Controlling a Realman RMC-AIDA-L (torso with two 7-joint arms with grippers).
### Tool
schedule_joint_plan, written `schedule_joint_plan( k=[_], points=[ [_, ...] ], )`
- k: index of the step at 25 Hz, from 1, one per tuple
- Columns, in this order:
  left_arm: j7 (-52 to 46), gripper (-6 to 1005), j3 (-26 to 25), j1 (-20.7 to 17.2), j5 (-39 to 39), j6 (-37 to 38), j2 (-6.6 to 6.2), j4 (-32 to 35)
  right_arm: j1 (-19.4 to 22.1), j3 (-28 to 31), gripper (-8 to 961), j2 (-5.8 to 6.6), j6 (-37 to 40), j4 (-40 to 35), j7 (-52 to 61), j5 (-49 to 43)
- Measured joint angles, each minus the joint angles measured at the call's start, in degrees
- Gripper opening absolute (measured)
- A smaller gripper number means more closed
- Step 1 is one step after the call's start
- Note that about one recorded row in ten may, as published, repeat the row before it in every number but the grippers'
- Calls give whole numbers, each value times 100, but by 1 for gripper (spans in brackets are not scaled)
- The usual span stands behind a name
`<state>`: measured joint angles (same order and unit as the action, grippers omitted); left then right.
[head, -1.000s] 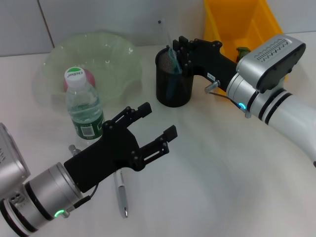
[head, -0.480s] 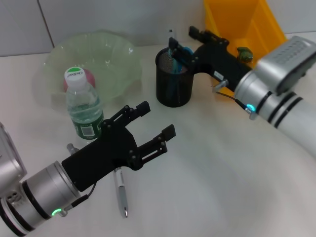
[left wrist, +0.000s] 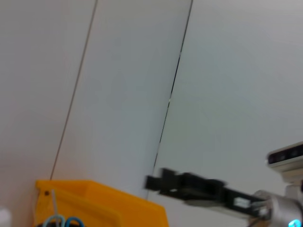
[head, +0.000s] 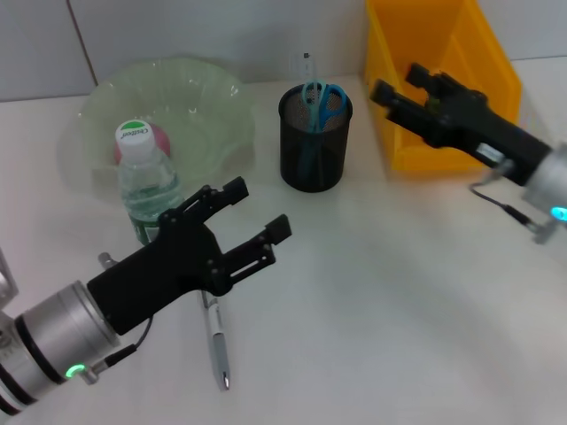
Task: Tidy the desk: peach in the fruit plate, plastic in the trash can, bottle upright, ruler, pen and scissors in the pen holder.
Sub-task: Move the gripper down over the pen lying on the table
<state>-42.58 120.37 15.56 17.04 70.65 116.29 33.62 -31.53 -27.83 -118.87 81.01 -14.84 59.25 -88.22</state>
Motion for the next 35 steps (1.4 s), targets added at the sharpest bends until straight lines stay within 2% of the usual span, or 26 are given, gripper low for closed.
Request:
schedule_joint_plan(
  k=[1, 3, 4, 6, 8, 9, 11, 13, 14, 21, 22, 23, 25, 27, 28, 31, 32, 34, 35],
  points=[
    [0, 800, 0, 0, 0, 0, 0, 0, 153, -215, 810, 22, 156, -290, 256, -6],
    [0, 800, 0, 0, 0, 0, 0, 0, 474, -648, 810, 121, 523, -885, 841, -52],
    [-882, 800, -600, 18, 792, 69, -150, 2, 542, -757, 811, 170, 639, -1040, 995, -82],
    [-882, 800, -600, 18, 792, 69, -150, 2, 723, -1040, 811, 369, 1002, -1449, 1431, -225],
    [-1817, 799, -1286, 12, 1876, 242, -236, 206, 771, -1107, 811, 593, 1371, -1646, 1744, -482],
    [-1817, 799, -1286, 12, 1876, 242, -236, 206, 766, -1107, 811, 696, 1507, -1690, 1850, -590],
    [-2348, 799, -1646, -32, 2539, 268, -255, 478, 740, -1088, 811, 894, 1728, -1746, 2058, -809],
    [-2806, 799, -1938, -77, 3133, 271, -256, 719, 727, -1087, 811, 1016, 1849, -1797, 2185, -939],
    [-2806, 799, -1938, -77, 3133, 271, -256, 719, 726, -1088, 811, 1054, 1906, -1855, 2236, -1013],
    [-4225, 799, -2732, -247, 4832, 324, -256, 1631, 650, -1156, 810, 1064, 2341, -2461, 2538, -2051],
    [-4225, 799, -2732, -247, 4832, 324, -256, 1631, 624, -1156, 810, 1048, 2411, -2591, 2666, -2285],
    [-4575, 799, -2968, -297, 5286, 392, -258, 1897, 609, -1157, 810, 1034, 2447, -2688, 2761, -2446],
    [-4784, 798, -3103, -315, 5547, 460, -256, 2021, 596, -1158, 810, 997, 2512, -2858, 2929, -2709],
    [-5438, 798, -3457, -316, 6239, 687, -243, 2318, 594, -1159, 810, 957, 2552, -2990, 3038, -2835],
    [-5987, 798, -3667, -304, 6778, 814, -222, 2583, 593, -1152, 810, 949, 2540, -3025, 3064, -2844],
    [-7110, 798, -3842, -291, 7658, 920, -149, 3212, 591, -1121, 810, 932, 2481, -3105, 3113, -2857],
    [-7110, 798, -3842, -291, 7658, 920, -149, 3212, 590, -1119, 810, 919, 2471, -3144, 3116, -2859],
    [-8550, 798, -3968, -248, 8590, 1026, 13, 4018, 588, -1140, 810, 895, 2461, -3206, 3111, -2877],
    [-8766, 798, -3986, -212, 8712, 1046, 44, 4116, 586, -1153, 810, 886, 2452, -3240, 3096, -2903]
  ],
)
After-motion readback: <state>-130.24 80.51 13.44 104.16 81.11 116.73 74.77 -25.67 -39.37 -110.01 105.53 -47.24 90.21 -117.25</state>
